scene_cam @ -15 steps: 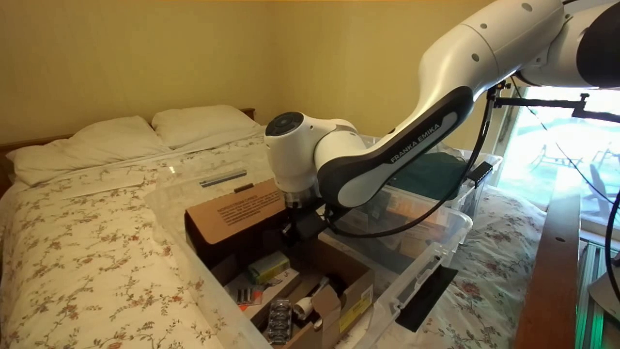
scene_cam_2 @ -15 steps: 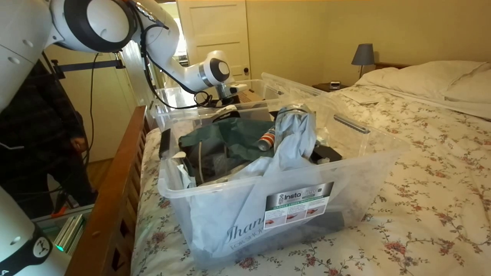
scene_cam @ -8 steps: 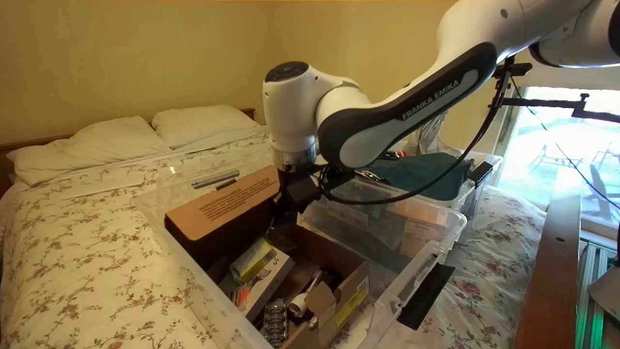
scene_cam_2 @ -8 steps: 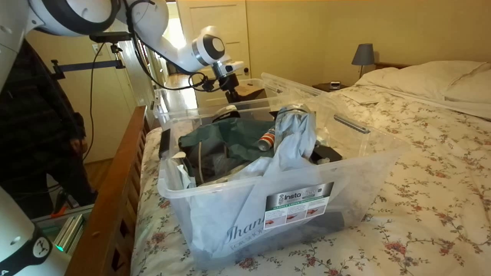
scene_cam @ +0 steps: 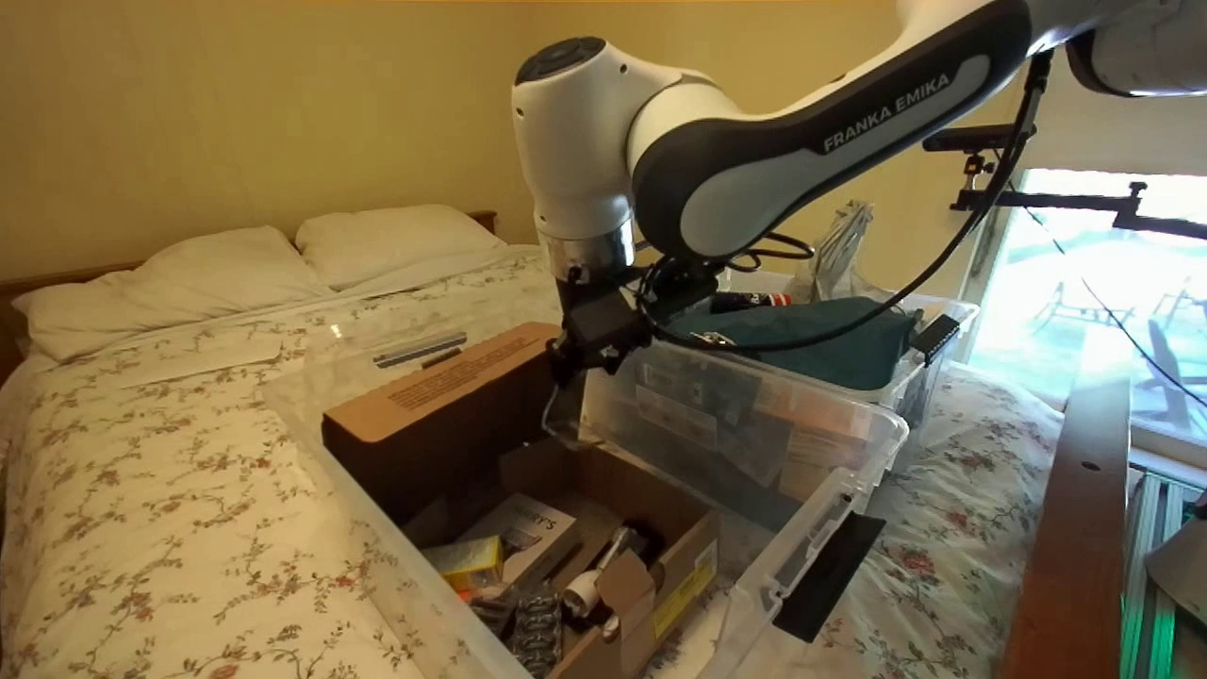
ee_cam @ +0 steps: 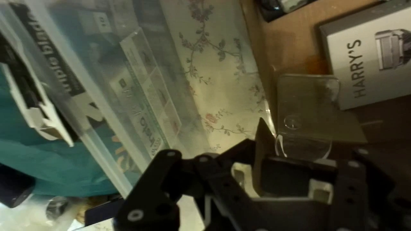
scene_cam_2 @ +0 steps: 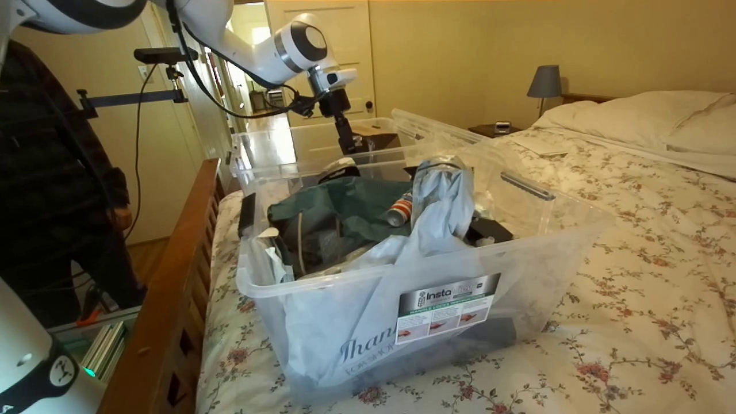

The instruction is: Remove the clear cup from the brown box and put it in the container on the right.

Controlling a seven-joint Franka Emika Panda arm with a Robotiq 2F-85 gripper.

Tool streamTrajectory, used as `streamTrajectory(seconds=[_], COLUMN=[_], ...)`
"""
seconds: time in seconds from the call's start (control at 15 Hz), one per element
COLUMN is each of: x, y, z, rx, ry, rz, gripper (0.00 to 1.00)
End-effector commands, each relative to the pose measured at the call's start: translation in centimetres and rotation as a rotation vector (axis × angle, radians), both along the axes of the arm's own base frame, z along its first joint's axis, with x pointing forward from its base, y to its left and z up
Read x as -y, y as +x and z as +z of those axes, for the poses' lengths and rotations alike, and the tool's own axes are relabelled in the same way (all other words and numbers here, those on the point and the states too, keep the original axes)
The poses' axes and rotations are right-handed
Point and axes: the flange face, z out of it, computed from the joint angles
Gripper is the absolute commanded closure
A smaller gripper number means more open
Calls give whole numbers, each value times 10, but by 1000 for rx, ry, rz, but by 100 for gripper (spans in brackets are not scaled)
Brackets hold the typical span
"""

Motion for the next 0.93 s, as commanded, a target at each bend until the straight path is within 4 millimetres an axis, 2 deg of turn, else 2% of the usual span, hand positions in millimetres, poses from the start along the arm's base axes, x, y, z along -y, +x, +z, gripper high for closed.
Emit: streamTrajectory(seconds=[0.0,0.27,0.4,0.53,0.73,0.87], x=[24,42,54,62,80,96], y=[-24,-48,-56,-56,-36,-10], z=[37,95,128,148,148,136], rx=[-55,-21,90,182,317,392], ry=[-71,-83,-57,-45,-72,-104], rz=[-36,-89,-171,-232,-318,-392], gripper=[100,100,100,100,100,100])
